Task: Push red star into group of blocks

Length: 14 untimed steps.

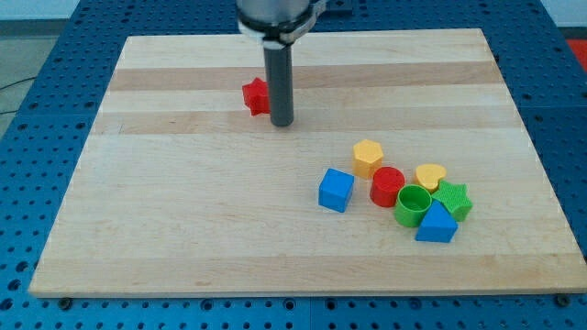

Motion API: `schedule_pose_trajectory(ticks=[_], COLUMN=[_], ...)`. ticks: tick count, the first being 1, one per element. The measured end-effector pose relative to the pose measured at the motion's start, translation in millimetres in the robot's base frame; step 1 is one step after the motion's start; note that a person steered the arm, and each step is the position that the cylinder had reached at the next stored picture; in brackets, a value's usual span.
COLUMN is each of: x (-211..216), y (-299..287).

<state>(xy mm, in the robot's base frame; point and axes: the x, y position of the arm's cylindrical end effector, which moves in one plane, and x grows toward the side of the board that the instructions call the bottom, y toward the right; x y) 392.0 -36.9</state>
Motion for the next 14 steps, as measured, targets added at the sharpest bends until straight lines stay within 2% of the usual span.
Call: schedule_pose_trajectory(ticks=[1,2,3,4,5,6,7,8,9,10,11,12,13,14], x=[-55.8,-102.4,-53.2,16.4,13.8,-51.0,-24.3,48.1,67.0,62.7,52.0,5.6,17.2,59.3], y=[50.6,23.7,-41.8,6.3,-0.3,-3.5,-98.4,-68.5,11.9,-42.5,-72.9,-56.6,34.6,94.7])
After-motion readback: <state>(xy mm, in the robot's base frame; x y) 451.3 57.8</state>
